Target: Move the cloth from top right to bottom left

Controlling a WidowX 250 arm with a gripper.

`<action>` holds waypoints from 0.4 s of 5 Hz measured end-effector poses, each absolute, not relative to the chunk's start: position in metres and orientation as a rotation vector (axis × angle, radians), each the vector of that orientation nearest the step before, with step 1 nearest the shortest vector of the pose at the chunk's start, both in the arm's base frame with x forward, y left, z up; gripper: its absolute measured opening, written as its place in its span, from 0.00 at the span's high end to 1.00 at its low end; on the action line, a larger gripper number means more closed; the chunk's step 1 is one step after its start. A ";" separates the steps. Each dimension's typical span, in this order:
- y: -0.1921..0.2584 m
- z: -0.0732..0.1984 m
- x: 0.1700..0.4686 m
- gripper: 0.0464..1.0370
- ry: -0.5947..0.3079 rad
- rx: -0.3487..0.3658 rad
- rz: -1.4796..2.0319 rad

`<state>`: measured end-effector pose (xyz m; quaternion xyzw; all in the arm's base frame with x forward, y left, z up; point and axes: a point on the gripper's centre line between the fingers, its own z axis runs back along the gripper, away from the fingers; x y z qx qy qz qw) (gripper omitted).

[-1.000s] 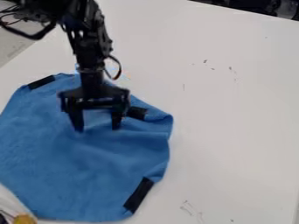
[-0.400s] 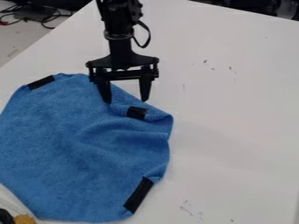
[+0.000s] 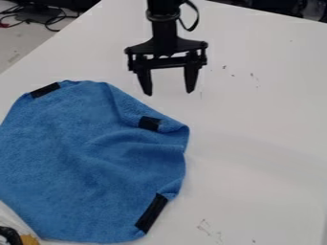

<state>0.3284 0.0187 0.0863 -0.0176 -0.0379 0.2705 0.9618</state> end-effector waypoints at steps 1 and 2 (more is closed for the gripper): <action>-0.009 0.094 0.352 0.04 -0.035 -0.013 0.484; -0.035 0.098 0.372 0.04 -0.019 -0.008 0.433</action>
